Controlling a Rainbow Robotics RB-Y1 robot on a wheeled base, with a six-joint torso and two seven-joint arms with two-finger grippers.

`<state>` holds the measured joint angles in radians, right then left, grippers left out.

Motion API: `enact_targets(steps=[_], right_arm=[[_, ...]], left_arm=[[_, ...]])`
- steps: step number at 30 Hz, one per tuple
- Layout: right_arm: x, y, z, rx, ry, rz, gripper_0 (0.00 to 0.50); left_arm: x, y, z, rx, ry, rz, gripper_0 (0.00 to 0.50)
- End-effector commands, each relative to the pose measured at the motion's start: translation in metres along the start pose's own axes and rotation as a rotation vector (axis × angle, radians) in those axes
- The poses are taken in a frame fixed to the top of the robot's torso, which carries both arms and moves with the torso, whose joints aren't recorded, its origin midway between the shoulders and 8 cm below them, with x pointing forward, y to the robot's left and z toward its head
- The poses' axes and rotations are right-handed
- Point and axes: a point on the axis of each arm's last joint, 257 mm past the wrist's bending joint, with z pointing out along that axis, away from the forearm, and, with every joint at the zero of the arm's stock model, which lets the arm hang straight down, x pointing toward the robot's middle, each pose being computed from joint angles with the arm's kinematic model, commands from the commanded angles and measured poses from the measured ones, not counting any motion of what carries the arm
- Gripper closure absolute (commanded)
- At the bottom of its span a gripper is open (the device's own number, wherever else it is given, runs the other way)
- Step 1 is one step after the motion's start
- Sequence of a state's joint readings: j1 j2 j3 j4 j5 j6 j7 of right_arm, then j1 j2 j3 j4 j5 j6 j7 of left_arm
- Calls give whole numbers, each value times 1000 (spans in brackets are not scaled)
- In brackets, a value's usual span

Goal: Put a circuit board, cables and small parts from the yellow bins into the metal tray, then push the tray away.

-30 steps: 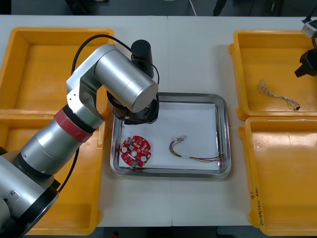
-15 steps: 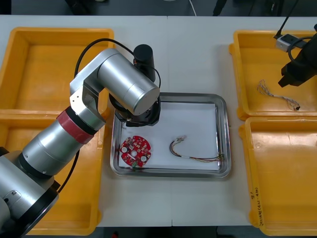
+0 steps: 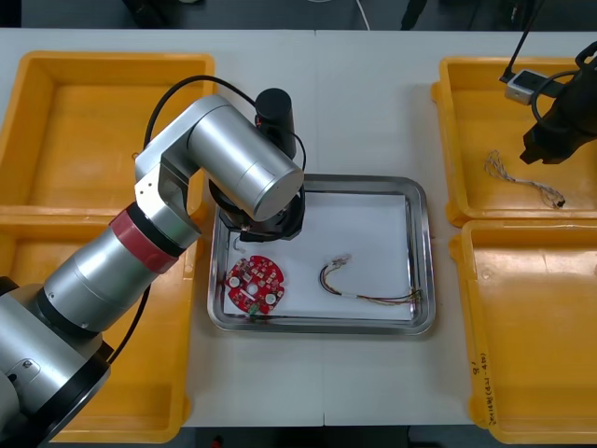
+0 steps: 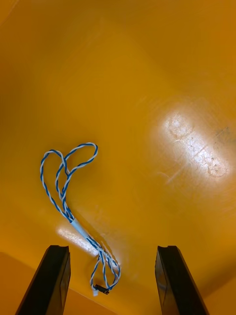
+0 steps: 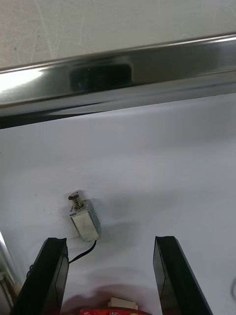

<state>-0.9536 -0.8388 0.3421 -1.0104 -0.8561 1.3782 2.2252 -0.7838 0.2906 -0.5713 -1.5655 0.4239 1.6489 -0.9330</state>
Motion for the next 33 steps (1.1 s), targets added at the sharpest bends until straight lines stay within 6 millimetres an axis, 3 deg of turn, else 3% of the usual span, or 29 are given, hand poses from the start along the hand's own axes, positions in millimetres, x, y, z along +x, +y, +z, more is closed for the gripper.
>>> enact_targets(steps=[1, 14, 27, 33], right_arm=[[-15, -3, -4, 23, -26, -42, 0], [0, 8, 17, -3, -48, -116, 0], [11, 22, 34, -33, -54, -93, 0], [14, 27, 44, -49, -55, -71, 0]], left_arm=[[-8, -3, -6, 3, -26, -86, 0], [-20, 10, -16, 16, -33, -122, 0], [-33, 33, -68, 38, -45, -143, 0], [-38, 55, -95, 24, -45, -154, 0]])
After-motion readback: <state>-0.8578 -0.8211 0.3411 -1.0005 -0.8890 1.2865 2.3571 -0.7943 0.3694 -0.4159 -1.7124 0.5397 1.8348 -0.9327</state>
